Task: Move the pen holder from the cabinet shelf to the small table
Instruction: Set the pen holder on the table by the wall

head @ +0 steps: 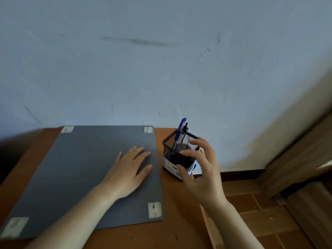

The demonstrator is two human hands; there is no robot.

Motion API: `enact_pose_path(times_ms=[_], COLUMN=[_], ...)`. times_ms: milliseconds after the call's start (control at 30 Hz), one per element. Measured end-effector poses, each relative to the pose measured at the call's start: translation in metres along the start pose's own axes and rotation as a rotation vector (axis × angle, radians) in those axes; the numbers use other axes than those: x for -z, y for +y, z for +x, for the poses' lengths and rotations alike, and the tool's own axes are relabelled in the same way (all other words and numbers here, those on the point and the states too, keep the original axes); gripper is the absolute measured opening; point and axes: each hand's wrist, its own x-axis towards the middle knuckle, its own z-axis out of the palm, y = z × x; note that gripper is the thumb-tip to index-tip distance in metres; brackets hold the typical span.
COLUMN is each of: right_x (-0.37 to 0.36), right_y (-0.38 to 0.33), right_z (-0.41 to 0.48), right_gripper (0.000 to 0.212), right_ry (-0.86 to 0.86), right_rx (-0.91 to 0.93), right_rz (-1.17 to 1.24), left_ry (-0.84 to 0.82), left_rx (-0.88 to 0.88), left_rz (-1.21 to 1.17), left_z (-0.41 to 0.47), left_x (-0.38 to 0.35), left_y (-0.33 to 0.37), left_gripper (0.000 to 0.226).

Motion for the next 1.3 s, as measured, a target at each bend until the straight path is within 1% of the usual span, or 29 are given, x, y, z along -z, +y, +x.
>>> enact_pose_path(times_ms=[133, 267, 400, 533, 767, 1000, 1167, 1233, 1300], right_x=[0.007, 0.01, 0.007, 0.006, -0.005, -0.012, -0.021, -0.025, -0.028], right_y=[0.003, 0.006, 0.01, 0.016, 0.032, 0.049, 0.045, 0.044, 0.043], right_z=[0.001, -0.001, -0.005, 0.005, 0.033, 0.055, 0.047, 0.042, 0.04], right_gripper=[0.044, 0.056, 0.061, 0.061, 0.06, 0.049, 0.055, 0.057, 0.061], right_ry=[-0.026, -0.002, -0.003, -0.035, -0.104, -0.028, -0.028, -0.007, 0.026], right_rx=[-0.022, -0.042, -0.156, -0.147, -0.135, -0.14, -0.17, -0.187, -0.206], right_rz=[-0.064, -0.126, -0.022, 0.047, 0.115, 0.016, 0.088, 0.12, 0.144], left_ry=[-0.029, 0.094, 0.165, 0.192, 0.265, 0.256, 0.303, 0.271, 0.227], left_rx=[-0.01, -0.119, -0.256, -0.32, -0.306, -0.283, -0.207, -0.194, -0.161], left_rz=[-0.022, -0.177, -0.32, -0.306, -0.202, -0.083, -0.081, -0.087, -0.061], left_z=[-0.002, 0.005, 0.013, 0.023, 0.039, 0.052, 0.042, 0.037, 0.033], left_x=[0.012, 0.028, 0.036, 0.036, 0.037, 0.038, 0.027, 0.02, 0.015], left_y=[0.0, 0.015, 0.04, 0.048, 0.038, 0.033, 0.02, 0.014, 0.012], left_gripper=[0.054, 0.054, 0.051, 0.05, 0.048, 0.052, 0.059, 0.064, 0.063])
